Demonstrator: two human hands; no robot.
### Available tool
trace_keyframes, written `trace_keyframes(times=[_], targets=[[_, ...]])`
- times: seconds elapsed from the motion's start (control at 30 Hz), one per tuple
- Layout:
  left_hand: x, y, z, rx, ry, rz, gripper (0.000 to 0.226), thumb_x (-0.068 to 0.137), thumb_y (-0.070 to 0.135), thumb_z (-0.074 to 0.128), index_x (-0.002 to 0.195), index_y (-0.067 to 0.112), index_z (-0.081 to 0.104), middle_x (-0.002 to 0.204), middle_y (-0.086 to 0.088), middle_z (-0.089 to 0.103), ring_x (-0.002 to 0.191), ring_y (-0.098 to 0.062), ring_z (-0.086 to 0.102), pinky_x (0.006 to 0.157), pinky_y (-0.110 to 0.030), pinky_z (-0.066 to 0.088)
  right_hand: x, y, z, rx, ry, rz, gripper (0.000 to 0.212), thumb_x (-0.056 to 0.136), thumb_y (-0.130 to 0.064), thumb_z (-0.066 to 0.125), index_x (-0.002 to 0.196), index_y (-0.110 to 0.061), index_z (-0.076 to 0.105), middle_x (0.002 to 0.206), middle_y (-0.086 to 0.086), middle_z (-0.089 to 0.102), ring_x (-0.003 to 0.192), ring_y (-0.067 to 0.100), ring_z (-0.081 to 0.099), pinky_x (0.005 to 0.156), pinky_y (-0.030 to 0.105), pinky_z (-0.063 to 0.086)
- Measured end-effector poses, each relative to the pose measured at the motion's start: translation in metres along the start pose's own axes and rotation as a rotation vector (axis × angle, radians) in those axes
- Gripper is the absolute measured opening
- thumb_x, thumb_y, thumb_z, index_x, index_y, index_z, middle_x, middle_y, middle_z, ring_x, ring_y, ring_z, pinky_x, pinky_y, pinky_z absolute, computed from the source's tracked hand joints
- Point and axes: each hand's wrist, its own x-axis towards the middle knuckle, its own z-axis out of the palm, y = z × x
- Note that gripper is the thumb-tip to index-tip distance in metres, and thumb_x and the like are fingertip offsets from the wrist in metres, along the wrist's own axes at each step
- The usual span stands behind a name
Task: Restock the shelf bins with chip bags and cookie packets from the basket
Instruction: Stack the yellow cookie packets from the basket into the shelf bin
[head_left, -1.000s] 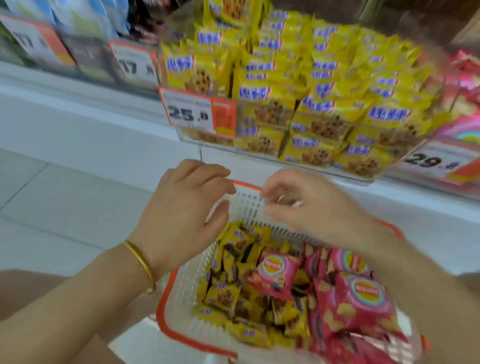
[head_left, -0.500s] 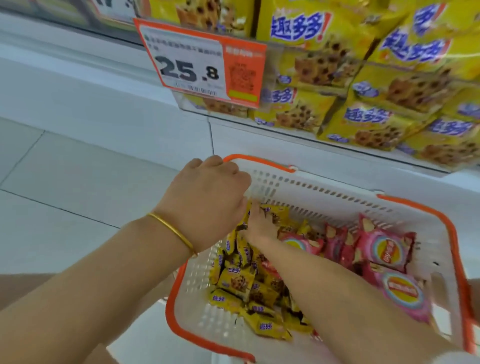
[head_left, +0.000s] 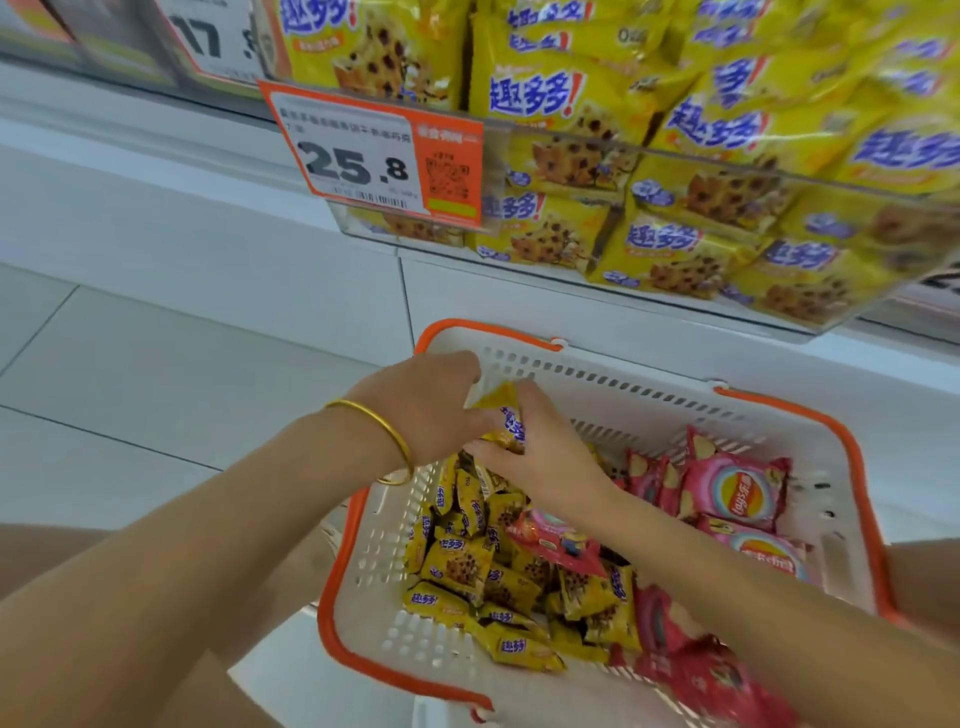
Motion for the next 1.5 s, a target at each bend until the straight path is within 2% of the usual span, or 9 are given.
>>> trace_keyframes(times=[0.13, 0.27, 0.47, 0.57, 0.7, 0.83, 0.9, 1.0, 1.5], targets=[[-0.006, 0.018, -0.016, -0.219, 0.060, 0.101, 0.036, 0.083, 0.041, 0.065, 0.091, 0.006, 0.061, 0.081, -0.004, 0.060, 0.070, -0.014, 0.059, 0.068, -0.031, 0.049, -0.028, -0.048, -0.051, 0.203, 0.031, -0.031, 0.041, 0.077, -0.031, 0.076, 0.096, -0.037, 0.040, 0.094, -0.013, 0.057, 0.080, -0.008, 0.057, 0.065, 0.010, 0.045], [-0.030, 0.027, -0.040, -0.545, 0.169, 0.210, 0.031, 0.084, 0.027, 0.066, 0.086, -0.004, 0.060, 0.075, -0.017, 0.067, 0.059, -0.012, 0.067, 0.062, -0.028, 0.056, -0.054, -0.070, -0.087, 0.502, 0.031, 0.108, 0.038, 0.073, -0.026, 0.073, 0.103, -0.026, 0.050, 0.104, -0.001, 0.062, 0.077, 0.011, 0.067, 0.066, 0.029, 0.058], [-0.067, 0.036, -0.095, -0.830, 0.323, 0.362, 0.051, 0.069, 0.037, 0.060, 0.086, -0.010, 0.058, 0.071, -0.023, 0.062, 0.049, -0.012, 0.064, 0.045, -0.020, 0.051, -0.073, -0.144, -0.141, 0.476, 0.230, -0.066, 0.036, 0.059, -0.037, 0.069, 0.090, -0.020, 0.061, 0.065, -0.004, 0.068, 0.043, 0.013, 0.058, 0.049, 0.023, 0.051], [-0.061, 0.021, -0.129, -0.705, 0.780, 0.402, 0.022, 0.088, 0.027, 0.061, 0.073, 0.011, 0.057, 0.058, 0.002, 0.065, 0.040, -0.004, 0.052, 0.041, -0.015, 0.040, -0.042, -0.173, -0.178, 0.500, 0.326, -0.161, 0.030, 0.066, -0.029, 0.074, 0.090, -0.016, 0.060, 0.064, -0.002, 0.064, 0.044, 0.012, 0.057, 0.045, 0.028, 0.051], [-0.040, -0.009, -0.150, -0.300, 1.337, 0.311, 0.018, 0.086, 0.028, 0.054, 0.089, 0.013, 0.063, 0.079, 0.001, 0.065, 0.072, -0.006, 0.058, 0.071, -0.023, 0.045, 0.027, -0.197, -0.211, 0.288, 0.443, -0.174, 0.038, 0.080, -0.022, 0.074, 0.108, -0.009, 0.051, 0.083, 0.006, 0.065, 0.057, 0.016, 0.061, 0.048, 0.029, 0.052], [-0.017, -0.024, -0.142, -0.009, 1.163, 0.340, 0.050, 0.089, 0.040, 0.040, 0.115, 0.004, 0.061, 0.125, -0.017, 0.057, 0.127, -0.030, 0.044, 0.107, -0.037, 0.029, 0.099, -0.205, -0.213, 0.057, 0.495, -0.142, 0.031, 0.082, -0.022, 0.073, 0.096, -0.019, 0.045, 0.103, 0.012, 0.057, 0.068, 0.026, 0.059, 0.058, 0.041, 0.055], [-0.011, -0.024, -0.136, -0.022, 1.104, 0.345, 0.057, 0.090, 0.045, 0.035, 0.125, 0.005, 0.055, 0.140, -0.018, 0.044, 0.137, -0.031, 0.032, 0.112, -0.035, 0.021, 0.124, -0.203, -0.207, 0.058, 0.498, -0.101, 0.032, 0.084, -0.018, 0.071, 0.101, -0.017, 0.045, 0.091, 0.001, 0.049, 0.063, 0.021, 0.054, 0.065, 0.044, 0.055], [-0.007, -0.025, -0.134, -0.020, 1.116, 0.328, 0.060, 0.091, 0.048, 0.031, 0.129, 0.006, 0.052, 0.144, -0.017, 0.040, 0.139, -0.029, 0.028, 0.113, -0.034, 0.020, 0.152, -0.200, -0.198, 0.104, 0.527, -0.120, 0.029, 0.084, -0.014, 0.071, 0.099, -0.017, 0.046, 0.084, -0.007, 0.042, 0.061, 0.014, 0.049, 0.072, 0.044, 0.054], [-0.009, -0.020, -0.130, -0.123, 1.127, 0.351, 0.063, 0.091, 0.053, 0.026, 0.131, 0.011, 0.050, 0.149, -0.007, 0.035, 0.144, -0.017, 0.018, 0.111, -0.021, 0.012, 0.168, -0.201, -0.195, -0.265, 0.483, -0.290, 0.049, 0.081, -0.018, 0.073, 0.125, -0.015, 0.051, 0.129, 0.006, 0.052, 0.114, 0.020, 0.048, 0.080, 0.020, 0.033]])
